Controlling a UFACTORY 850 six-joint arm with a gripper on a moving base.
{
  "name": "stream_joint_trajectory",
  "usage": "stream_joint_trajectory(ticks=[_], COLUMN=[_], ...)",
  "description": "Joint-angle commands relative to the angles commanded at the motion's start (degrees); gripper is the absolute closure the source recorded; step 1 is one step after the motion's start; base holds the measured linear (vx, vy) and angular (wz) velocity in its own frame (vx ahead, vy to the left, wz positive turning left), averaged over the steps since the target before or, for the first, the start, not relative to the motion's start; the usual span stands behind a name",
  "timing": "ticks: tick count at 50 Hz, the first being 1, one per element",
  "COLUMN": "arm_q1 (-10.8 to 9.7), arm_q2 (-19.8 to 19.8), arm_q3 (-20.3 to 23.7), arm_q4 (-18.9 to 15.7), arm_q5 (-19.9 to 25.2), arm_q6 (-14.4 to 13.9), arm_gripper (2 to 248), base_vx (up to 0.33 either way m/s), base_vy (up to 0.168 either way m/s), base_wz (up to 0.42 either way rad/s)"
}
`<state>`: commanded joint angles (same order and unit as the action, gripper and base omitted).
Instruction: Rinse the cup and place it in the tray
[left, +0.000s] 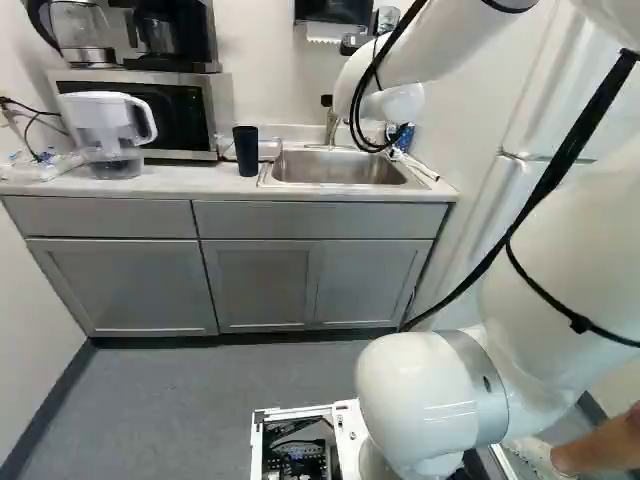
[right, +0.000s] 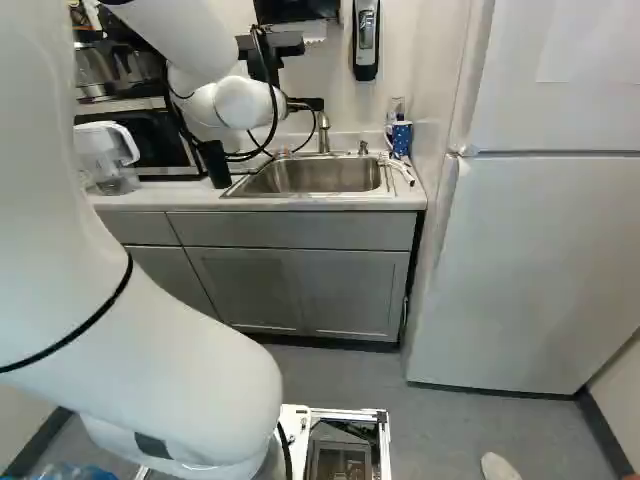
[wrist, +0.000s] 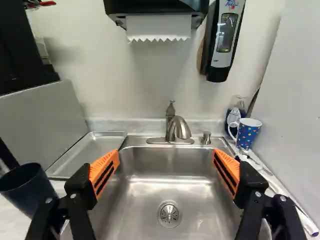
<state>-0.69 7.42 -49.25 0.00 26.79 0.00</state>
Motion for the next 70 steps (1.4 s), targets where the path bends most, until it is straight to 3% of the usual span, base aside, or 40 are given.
stream_joint_trajectory(ticks=[37,70], arm_q1=[0.0,0.0], arm_q2=[0.0,0.0], arm_q3=[0.0,0.0], arm_q4=[0.0,0.0], arm_q5=[0.0,0.0], arm_q6=[0.0,0.0], arm_gripper=[3,3], base_vx=[0.126,0.124], base_vy=[-0.072,-0.003], base_wz=[-0.002,0.154])
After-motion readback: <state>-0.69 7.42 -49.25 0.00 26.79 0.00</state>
